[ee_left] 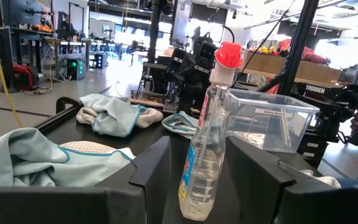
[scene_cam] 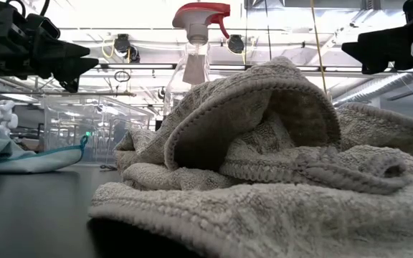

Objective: Sort microfiber towel by color & place in baskets

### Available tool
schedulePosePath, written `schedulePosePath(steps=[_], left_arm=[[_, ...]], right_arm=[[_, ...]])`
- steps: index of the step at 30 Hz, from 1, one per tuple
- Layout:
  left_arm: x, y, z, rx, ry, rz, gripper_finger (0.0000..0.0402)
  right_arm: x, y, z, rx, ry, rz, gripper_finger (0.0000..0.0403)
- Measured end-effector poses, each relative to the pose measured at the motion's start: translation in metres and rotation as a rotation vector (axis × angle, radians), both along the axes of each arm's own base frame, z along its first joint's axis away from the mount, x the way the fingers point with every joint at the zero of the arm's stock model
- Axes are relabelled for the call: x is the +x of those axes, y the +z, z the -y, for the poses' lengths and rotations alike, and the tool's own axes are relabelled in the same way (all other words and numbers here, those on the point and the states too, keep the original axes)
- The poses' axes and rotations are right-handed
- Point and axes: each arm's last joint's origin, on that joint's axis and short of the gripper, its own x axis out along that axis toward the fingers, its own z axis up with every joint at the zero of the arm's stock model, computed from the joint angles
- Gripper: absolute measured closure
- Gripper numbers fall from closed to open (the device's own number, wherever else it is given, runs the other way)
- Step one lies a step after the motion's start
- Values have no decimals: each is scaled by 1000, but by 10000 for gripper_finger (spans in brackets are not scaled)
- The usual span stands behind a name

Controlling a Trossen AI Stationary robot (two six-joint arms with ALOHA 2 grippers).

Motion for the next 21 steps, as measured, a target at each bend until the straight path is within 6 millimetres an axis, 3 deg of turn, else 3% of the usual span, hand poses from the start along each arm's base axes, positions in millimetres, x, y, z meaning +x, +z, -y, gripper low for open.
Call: schedulePosePath(steps=[10, 21], left_arm=[[0, 0, 0, 0, 0, 0, 240], [0, 0, 0, -1, 0, -1, 240]], right_arm=[[-1, 4, 0, 102, 13, 40, 177], [-12, 36, 2, 200, 86, 385, 177]])
